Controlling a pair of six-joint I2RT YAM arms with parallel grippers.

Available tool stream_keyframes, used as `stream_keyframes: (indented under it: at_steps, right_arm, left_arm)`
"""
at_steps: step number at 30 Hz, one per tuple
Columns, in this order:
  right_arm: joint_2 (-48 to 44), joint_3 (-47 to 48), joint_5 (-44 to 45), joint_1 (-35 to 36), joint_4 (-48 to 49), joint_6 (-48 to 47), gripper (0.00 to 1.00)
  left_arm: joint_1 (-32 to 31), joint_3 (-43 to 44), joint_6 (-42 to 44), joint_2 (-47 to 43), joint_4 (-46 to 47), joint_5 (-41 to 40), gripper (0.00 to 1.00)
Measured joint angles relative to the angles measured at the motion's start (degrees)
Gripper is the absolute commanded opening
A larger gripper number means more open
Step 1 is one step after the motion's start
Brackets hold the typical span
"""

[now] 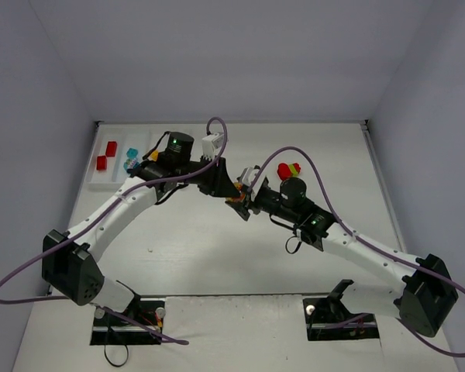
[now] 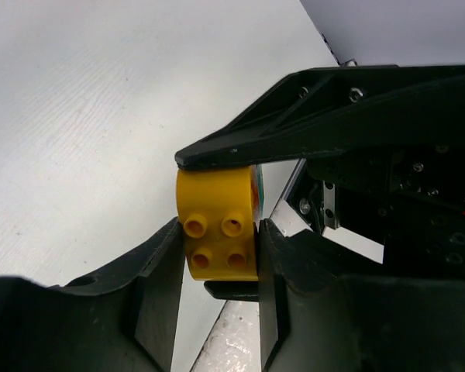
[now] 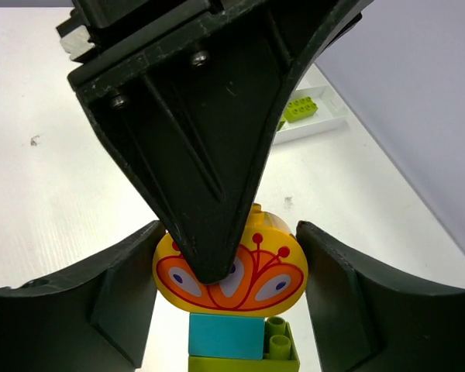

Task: Sort the legos into containers by color

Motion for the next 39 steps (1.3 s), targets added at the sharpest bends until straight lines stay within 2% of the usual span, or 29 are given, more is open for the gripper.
stream_keyframes:
  at_steps: [1, 5, 15, 23, 28, 32, 35, 39]
  right_arm:
    - [0.0, 0.0, 0.1, 0.0, -0.1, 0.2, 0.80]
    - [0.0, 0.0, 1.1, 0.0, -0.5, 0.6, 0.98]
    - [-2.0, -0.5, 3.7, 0.0, -2.8, 0.7, 1.00]
    - [-2.8, -3.2, 5.2, 0.0, -3.6, 0.9, 0.95]
    - [-2.8, -4.3, 5.7, -0.2, -3.7, 1.1, 0.85]
    - [-2.8, -4.4, 5.8, -0.5, -3.5, 1.1, 0.81]
    - [-2.8, -4.4, 5.8, -0.9, -2.9, 1.0, 0.71]
    - [-2.8, -4.4, 5.7, -1.1, -2.5, 1.0, 0.64]
  left_arm:
    - [0.0, -0.2, 0.3, 0.0, 0.2, 0.1, 0.00]
    - [-0.3, -1.1, 1.7, -0.5, 0.0, 0.1, 0.00]
    - [-0.4, -1.3, 2.5, -0.9, 0.0, 0.1, 0.00]
    - [0.6, -1.3, 2.4, -1.1, 0.0, 0.1, 0.00]
    - [1.0, -1.7, 1.9, -1.3, 1.0, 0.4, 0.00]
    - [1.1, -2.1, 1.6, -1.4, 1.3, 0.8, 0.00]
    - [1.1, -2.1, 1.5, -1.4, 1.5, 1.3, 0.00]
    - [1.1, -2.1, 1.4, -1.4, 1.6, 1.9, 0.00]
